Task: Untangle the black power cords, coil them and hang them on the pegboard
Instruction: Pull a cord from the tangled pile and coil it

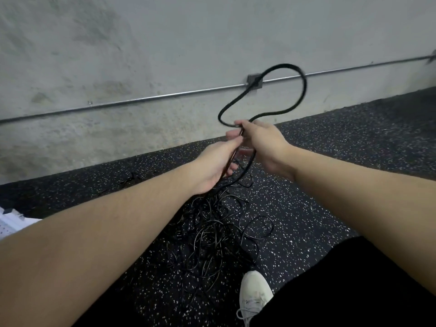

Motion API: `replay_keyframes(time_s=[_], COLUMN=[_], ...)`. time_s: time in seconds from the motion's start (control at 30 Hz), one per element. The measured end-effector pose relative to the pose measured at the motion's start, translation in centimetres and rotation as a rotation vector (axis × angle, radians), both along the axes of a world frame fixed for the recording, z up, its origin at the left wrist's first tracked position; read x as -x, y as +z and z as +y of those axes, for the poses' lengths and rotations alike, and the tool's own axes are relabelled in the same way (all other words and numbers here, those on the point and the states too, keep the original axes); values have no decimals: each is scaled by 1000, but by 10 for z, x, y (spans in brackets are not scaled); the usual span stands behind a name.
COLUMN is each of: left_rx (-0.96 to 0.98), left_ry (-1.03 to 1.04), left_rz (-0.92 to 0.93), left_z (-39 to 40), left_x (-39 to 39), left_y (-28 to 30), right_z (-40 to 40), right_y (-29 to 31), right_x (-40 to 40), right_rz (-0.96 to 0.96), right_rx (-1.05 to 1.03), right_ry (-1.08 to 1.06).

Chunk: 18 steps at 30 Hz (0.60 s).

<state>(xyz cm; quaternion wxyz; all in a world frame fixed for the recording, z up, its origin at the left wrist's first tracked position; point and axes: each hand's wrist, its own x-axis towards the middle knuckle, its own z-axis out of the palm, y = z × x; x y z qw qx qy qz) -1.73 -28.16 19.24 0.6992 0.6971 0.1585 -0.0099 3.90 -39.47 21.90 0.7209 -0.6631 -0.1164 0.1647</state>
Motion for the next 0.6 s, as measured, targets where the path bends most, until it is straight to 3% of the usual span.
replay_keyframes(time_s=[0.07,0.2,0.4,0.5,0.6], left_rx=[-265,-436,-922,-931,-931], left_ry=[-117,-337,-563,-525,-403], left_rz=[-37,-129,41,89,12], left_z=[-4,-3,16,33,33], left_x=[3,8,9,14,11], left_y=[-9,-20,-52,-60,-52], right_z=[-1,-18,-54,-74,-94], right_y=[10,14,15,9,-6], right_x=[-1,-14,-28,-36,-51], right_rz=[157,377,386,364,358], right_rx=[-193,-308,-438,-367,-58], right_ry=[-100,-275,-356,-435,-396])
